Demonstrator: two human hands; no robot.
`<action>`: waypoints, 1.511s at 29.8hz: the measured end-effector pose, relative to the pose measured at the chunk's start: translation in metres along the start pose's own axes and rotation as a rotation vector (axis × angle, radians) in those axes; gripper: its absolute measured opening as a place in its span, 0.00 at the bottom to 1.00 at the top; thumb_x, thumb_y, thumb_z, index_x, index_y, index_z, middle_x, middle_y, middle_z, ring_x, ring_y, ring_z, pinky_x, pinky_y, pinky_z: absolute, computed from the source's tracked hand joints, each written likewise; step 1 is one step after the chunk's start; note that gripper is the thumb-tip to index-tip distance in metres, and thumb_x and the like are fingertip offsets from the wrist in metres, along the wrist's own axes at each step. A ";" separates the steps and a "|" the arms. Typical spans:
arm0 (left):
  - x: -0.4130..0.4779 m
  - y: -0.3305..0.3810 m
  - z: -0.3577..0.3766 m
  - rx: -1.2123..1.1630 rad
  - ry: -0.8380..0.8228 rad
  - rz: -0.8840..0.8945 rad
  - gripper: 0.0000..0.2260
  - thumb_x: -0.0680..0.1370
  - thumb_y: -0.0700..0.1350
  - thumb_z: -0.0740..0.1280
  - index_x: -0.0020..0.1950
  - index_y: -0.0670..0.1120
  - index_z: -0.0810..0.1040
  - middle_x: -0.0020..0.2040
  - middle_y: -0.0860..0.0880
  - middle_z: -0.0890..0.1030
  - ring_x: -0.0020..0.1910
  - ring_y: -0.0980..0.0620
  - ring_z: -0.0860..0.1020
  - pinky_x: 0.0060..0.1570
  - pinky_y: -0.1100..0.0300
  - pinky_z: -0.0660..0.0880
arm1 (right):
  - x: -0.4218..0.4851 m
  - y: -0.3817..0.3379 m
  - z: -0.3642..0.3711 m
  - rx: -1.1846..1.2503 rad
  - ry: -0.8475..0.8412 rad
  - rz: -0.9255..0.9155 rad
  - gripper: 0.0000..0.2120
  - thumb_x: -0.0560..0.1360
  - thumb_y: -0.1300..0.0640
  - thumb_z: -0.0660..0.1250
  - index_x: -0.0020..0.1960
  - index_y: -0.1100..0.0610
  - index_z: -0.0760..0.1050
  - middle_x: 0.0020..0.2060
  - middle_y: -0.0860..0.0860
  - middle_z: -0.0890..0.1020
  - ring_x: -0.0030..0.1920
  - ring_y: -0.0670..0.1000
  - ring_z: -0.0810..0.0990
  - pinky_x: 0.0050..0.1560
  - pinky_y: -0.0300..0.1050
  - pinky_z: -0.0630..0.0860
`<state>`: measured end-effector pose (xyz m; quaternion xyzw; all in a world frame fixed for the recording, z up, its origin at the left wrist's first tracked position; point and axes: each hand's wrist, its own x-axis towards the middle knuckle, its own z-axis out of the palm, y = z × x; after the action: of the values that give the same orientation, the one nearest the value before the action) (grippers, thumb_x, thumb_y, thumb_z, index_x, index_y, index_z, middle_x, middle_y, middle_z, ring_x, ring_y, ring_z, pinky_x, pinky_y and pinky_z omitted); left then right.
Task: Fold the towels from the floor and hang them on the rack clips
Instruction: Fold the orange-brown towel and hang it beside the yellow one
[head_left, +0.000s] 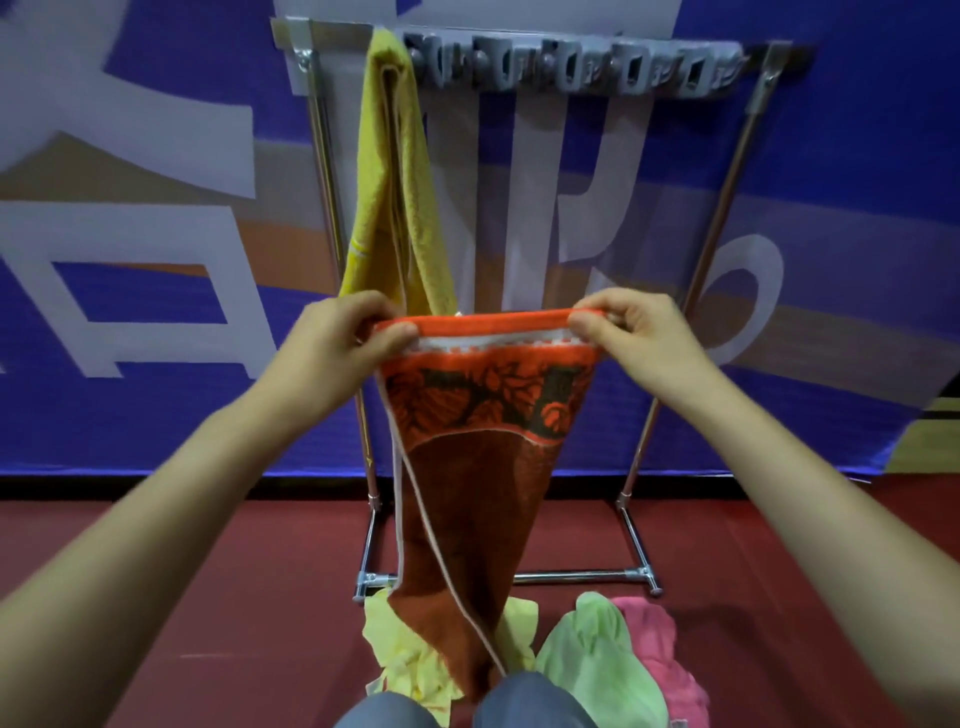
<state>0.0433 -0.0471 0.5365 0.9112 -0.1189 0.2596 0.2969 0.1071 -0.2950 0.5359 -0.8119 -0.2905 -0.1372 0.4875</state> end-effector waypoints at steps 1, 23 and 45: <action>0.001 0.002 -0.003 -0.021 0.026 0.008 0.11 0.72 0.50 0.64 0.41 0.43 0.77 0.32 0.48 0.76 0.33 0.59 0.74 0.34 0.66 0.67 | 0.001 -0.004 -0.003 0.024 0.011 -0.024 0.07 0.73 0.66 0.65 0.42 0.55 0.75 0.25 0.33 0.78 0.29 0.33 0.75 0.34 0.25 0.70; -0.027 -0.004 0.015 -0.234 -0.025 -0.169 0.08 0.74 0.44 0.66 0.34 0.48 0.75 0.30 0.53 0.76 0.30 0.64 0.74 0.31 0.73 0.68 | -0.024 0.010 0.011 0.161 0.051 0.229 0.10 0.71 0.63 0.68 0.34 0.52 0.75 0.19 0.40 0.77 0.23 0.36 0.73 0.26 0.27 0.70; -0.074 0.007 0.100 -0.474 0.142 -0.549 0.09 0.74 0.42 0.66 0.33 0.46 0.75 0.30 0.52 0.77 0.29 0.63 0.73 0.33 0.72 0.68 | -0.083 0.004 0.106 0.574 0.014 0.526 0.10 0.71 0.69 0.65 0.35 0.58 0.71 0.24 0.49 0.75 0.23 0.39 0.76 0.24 0.32 0.75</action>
<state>0.0191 -0.1080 0.4306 0.7948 0.0940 0.1980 0.5659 0.0374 -0.2325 0.4391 -0.6882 -0.0955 0.0738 0.7154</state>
